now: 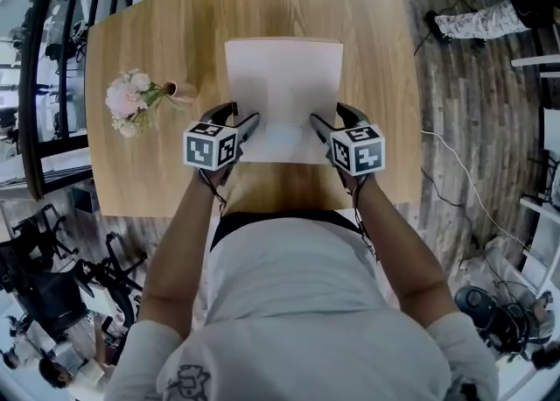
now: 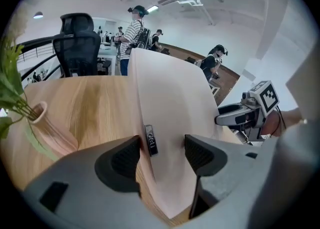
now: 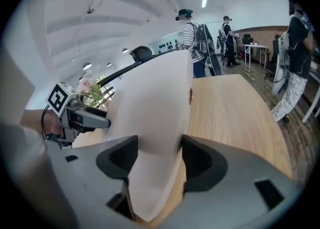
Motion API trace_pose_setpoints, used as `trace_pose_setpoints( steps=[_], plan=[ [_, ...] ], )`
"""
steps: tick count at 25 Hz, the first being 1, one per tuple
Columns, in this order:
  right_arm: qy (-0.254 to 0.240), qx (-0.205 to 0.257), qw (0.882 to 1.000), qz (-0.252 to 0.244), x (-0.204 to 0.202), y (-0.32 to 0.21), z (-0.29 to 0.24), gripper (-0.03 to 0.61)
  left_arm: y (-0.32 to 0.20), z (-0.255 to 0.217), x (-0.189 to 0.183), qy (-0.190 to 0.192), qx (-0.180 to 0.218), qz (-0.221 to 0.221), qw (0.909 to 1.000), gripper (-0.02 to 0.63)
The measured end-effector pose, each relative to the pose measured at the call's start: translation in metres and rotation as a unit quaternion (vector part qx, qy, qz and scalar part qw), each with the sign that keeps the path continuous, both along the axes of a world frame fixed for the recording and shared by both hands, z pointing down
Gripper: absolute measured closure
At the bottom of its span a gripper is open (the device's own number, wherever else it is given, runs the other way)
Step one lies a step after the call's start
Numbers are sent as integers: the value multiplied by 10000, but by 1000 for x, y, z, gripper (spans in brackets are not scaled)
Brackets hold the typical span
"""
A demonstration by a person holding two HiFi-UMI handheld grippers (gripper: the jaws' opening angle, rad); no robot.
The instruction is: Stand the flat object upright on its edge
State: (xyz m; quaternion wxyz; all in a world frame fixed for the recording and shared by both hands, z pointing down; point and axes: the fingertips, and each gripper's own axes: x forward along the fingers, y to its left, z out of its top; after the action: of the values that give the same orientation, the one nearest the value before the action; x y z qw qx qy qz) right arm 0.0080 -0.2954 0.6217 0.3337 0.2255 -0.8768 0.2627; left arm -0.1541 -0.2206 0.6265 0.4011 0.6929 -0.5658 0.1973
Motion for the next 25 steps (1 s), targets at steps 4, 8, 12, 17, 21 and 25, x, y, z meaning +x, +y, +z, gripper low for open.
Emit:
trace_pose_setpoints(
  steps=[4,8,12,17,21,25],
  plan=[
    [-202,506,9985,-27,-10,-18,-31,298,-11,-23,-7,-195,263,-79,9994,328],
    [-398,1004,9941,-27,-20,-35,-59,298,-27,-48,-15,-404,605,-162,9972,328],
    [-617,1531,9863,-59,-29,-47,-86,299,-42,-75,-25,-750,1006,-191,9919,328],
    [-799,2172,9728,-126,-35,-59,-111,298,-57,-108,-32,-1271,1544,-145,9797,328],
    [-753,2457,9664,-83,-34,-64,-113,299,-64,-120,-32,-1567,1825,-143,9705,330],
    [-592,2690,9613,-84,-31,-64,-108,302,-64,-115,-29,-1710,1863,-136,9674,330]
  ],
)
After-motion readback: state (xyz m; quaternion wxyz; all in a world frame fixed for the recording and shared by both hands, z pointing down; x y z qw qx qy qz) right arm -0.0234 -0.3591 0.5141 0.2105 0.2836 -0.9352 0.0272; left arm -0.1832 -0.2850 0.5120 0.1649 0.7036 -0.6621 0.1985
